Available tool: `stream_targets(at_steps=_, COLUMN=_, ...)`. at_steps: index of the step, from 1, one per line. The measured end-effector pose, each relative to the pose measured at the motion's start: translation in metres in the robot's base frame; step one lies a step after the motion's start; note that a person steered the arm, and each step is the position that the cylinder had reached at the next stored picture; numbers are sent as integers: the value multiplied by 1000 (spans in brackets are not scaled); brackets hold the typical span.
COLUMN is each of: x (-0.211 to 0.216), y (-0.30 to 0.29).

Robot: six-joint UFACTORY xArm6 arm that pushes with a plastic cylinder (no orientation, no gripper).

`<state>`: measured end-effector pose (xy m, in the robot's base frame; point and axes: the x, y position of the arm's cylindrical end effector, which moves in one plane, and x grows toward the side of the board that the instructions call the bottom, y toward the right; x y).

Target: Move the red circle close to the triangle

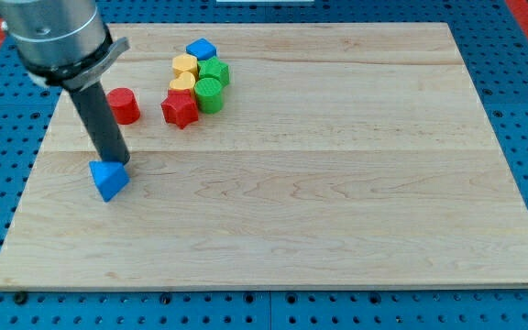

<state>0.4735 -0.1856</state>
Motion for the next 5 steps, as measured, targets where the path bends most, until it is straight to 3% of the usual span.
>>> stream_targets(at_steps=1, x=3, y=23)
stream_targets(at_steps=3, x=-83, y=30)
stream_targets(at_steps=5, x=-136, y=26)
